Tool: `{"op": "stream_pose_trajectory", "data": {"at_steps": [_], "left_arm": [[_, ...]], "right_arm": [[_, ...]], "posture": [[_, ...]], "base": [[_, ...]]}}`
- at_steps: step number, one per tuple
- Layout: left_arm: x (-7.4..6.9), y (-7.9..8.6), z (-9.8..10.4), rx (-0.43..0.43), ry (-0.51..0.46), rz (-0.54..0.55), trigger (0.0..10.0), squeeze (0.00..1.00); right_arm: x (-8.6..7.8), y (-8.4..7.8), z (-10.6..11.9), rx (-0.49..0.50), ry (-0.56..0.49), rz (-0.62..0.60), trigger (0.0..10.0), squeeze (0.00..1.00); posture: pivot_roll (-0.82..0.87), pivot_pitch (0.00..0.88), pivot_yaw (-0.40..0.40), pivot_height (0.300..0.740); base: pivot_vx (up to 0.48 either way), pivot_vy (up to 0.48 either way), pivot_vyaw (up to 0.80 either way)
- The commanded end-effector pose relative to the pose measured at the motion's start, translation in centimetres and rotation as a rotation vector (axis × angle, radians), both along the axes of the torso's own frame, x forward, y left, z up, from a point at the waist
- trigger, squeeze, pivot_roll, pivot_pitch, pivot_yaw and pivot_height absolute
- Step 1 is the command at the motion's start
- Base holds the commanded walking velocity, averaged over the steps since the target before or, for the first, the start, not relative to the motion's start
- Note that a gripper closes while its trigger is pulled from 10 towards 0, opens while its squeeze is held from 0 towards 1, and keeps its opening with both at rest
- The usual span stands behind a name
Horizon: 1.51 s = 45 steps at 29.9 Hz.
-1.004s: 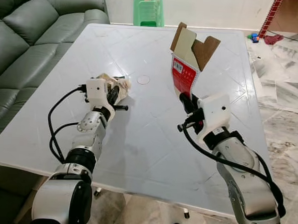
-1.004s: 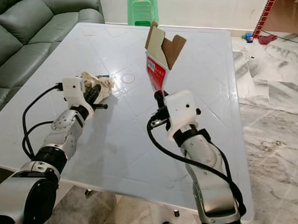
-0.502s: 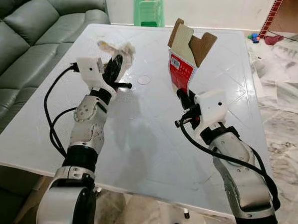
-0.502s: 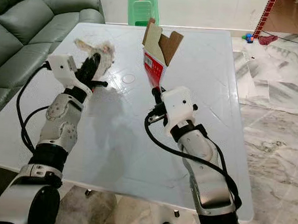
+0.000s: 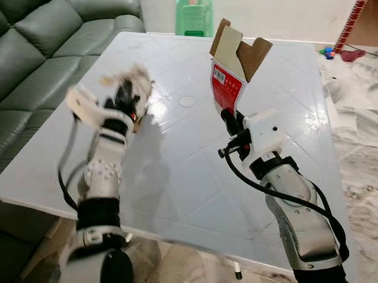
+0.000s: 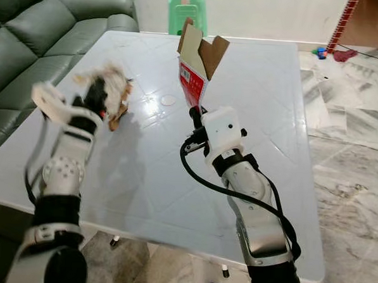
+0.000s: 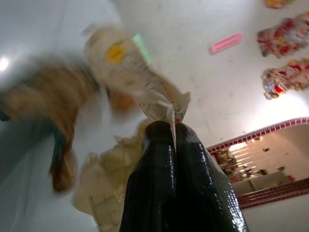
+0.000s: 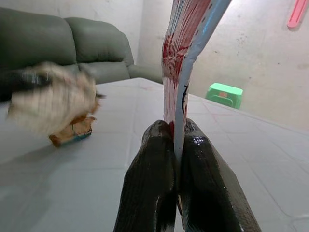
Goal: Picking trash to rubbish bin
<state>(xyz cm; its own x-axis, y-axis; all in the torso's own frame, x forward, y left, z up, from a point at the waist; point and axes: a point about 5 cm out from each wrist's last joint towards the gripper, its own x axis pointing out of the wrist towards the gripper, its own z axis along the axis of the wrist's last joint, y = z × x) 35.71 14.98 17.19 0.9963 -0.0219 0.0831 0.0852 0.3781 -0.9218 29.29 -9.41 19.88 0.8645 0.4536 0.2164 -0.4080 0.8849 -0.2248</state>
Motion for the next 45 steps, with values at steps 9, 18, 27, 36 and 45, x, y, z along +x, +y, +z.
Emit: {"op": "stream_pose_trajectory", "data": {"at_steps": [9,18,27,36,45], "left_arm": [[-2.1,-2.3,6.7,0.591,-0.327,0.023,0.0,0.00],[-4.6,-2.8,3.5,0.957,-0.257,0.061,0.0,0.00],[-6.5,-1.4,1.3,1.052,-0.154,0.111,10.0,0.00],[-5.7,-1.5,2.0,0.988,-0.154,0.126,10.0,0.00],[-5.6,-2.0,1.8,0.960,-0.150,0.084,10.0,0.00]], "right_arm": [[0.2,0.4,0.2,0.007,-0.019,0.012,10.0,0.00],[0.3,0.6,0.2,0.026,-0.023,0.015,10.0,0.00],[0.5,-0.1,0.1,0.053,-0.016,-0.031,10.0,0.00],[0.9,-0.5,0.4,0.068,-0.008,-0.065,10.0,0.00],[0.8,-0.8,0.3,0.073,-0.004,-0.082,10.0,0.00]], "posture": [[-0.07,0.058,0.060,0.740],[-0.05,0.060,0.058,0.740],[-0.03,0.062,0.047,0.740],[-0.04,0.061,0.048,0.740],[-0.05,0.067,0.055,0.740]], "base": [[0.000,0.000,0.00],[0.000,0.000,0.00],[0.000,0.000,0.00],[0.000,0.000,-0.10],[0.000,0.000,-0.60]]}}
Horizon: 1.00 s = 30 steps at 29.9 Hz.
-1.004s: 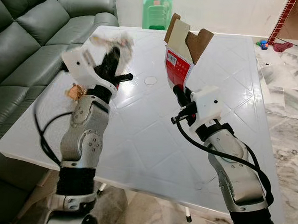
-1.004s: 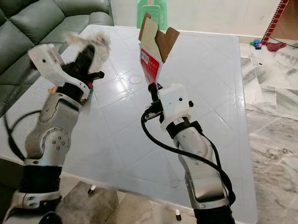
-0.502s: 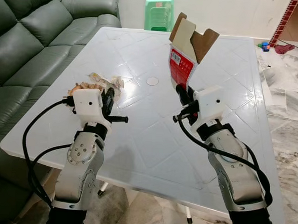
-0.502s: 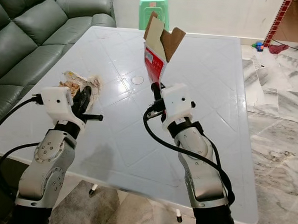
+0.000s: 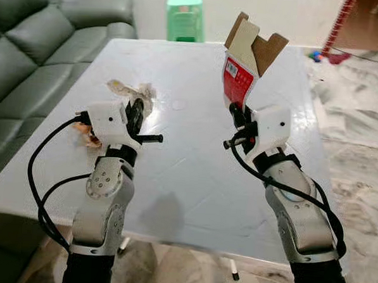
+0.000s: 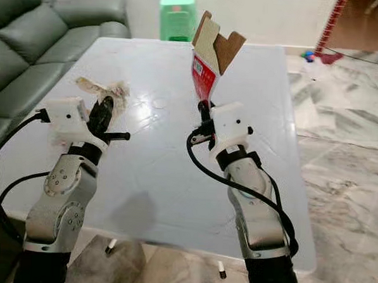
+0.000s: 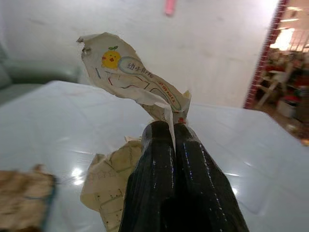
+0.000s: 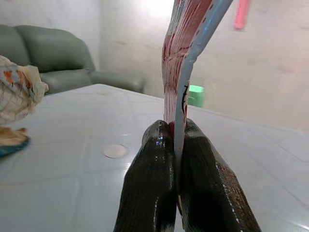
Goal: Picking trash to rubbish bin
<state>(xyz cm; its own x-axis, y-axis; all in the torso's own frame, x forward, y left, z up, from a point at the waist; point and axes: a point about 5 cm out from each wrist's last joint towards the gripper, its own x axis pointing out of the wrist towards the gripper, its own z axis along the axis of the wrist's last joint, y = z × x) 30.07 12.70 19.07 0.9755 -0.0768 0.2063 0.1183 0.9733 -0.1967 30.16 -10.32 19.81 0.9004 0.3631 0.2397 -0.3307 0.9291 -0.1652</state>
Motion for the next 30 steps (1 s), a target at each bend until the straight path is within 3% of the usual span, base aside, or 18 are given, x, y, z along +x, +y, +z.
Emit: {"op": "stream_pose_trajectory", "data": {"at_steps": [1,12,30], "left_arm": [[0.06,0.18,-0.18,-0.002,0.014,-0.001,10.0,0.00],[0.14,-0.06,-0.33,-0.012,0.025,-0.013,10.0,0.00],[0.16,-0.03,-0.60,-0.012,0.039,-0.021,10.0,0.00]], "right_arm": [[-0.10,0.11,0.30,0.008,-0.008,0.004,10.0,0.00],[-0.01,0.02,0.28,0.003,-0.005,0.008,10.0,0.00],[-0.02,0.15,0.23,0.001,-0.001,0.013,10.0,0.00]], "posture": [[-0.05,0.067,0.056,0.740],[-0.05,0.062,0.051,0.740],[-0.05,0.063,0.051,0.740]], "base": [[0.000,0.000,0.00],[0.000,0.023,0.00],[0.000,0.449,0.00]]}}
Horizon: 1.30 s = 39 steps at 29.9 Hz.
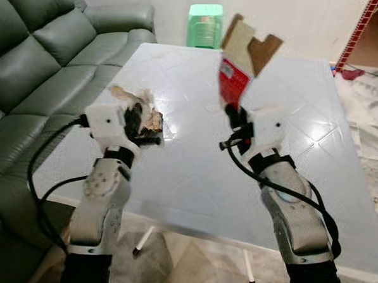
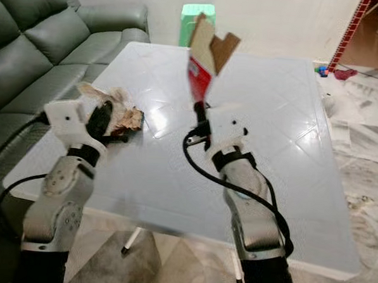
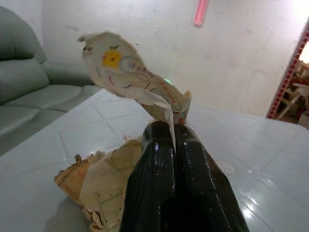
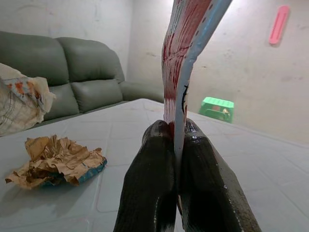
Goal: Picking trash to rubbish bin
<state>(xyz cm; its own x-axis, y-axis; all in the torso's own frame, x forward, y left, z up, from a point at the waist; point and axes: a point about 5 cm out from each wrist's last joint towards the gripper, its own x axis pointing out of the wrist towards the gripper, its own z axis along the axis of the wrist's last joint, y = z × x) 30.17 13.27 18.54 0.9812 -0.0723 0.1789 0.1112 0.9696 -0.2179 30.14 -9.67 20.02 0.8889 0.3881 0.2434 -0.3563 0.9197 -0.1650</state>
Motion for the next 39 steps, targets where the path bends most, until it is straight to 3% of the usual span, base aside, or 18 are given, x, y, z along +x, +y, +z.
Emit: {"op": "stream_pose_trajectory", "data": {"at_steps": [1,4,39], "left_arm": [[0.06,-0.60,-0.07,0.007,0.010,-0.022,10.0,0.00],[0.06,-0.60,-0.08,0.007,0.011,-0.022,10.0,0.00],[0.12,-1.56,0.06,0.002,0.014,-0.085,10.0,0.00]], "right_arm": [[0.00,-0.48,-0.02,0.000,0.004,-0.015,10.0,0.00],[0.00,-0.46,-0.05,0.000,0.005,-0.016,10.0,0.00],[0.07,-0.39,-0.18,-0.003,0.014,-0.020,10.0,0.00]], "posture": [[-0.05,0.063,0.051,0.740],[-0.05,0.064,0.051,0.740],[-0.05,0.066,0.051,0.740]], "base": [[0.000,0.461,0.00],[0.000,0.420,0.00],[0.000,0.000,0.00]]}}
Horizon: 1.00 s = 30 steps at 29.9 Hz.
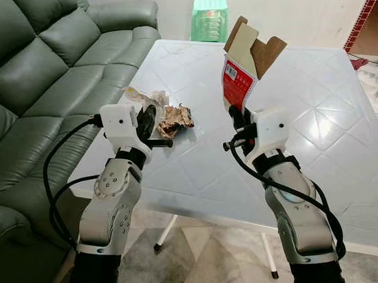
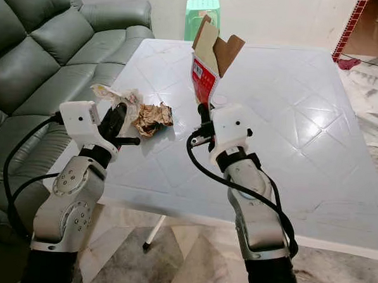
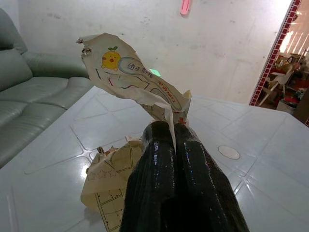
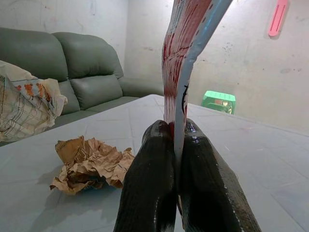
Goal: Picking trash to rubbish bin
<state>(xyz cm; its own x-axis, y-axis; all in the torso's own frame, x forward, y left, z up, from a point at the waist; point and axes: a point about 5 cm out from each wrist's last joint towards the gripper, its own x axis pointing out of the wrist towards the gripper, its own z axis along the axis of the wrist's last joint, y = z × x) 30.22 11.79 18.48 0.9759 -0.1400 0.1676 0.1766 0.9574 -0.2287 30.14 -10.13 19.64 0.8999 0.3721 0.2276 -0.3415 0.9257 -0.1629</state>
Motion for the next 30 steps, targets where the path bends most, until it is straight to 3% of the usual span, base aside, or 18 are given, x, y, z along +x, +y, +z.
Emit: {"op": "stream_pose_trajectory", "data": {"at_steps": [1,30], "left_arm": [[0.07,-0.08,0.10,0.011,0.002,-0.015,10.0,0.00],[0.04,-0.28,0.01,0.012,0.012,-0.026,10.0,0.00]], "right_arm": [[0.07,0.08,0.20,0.001,-0.002,-0.001,10.0,0.00],[0.07,0.08,0.14,0.001,0.001,0.001,10.0,0.00]], "posture": [[-0.05,0.066,0.051,0.740],[-0.05,0.066,0.051,0.740]], "base": [[0.000,0.000,0.00],[-0.022,0.000,0.00]]}}
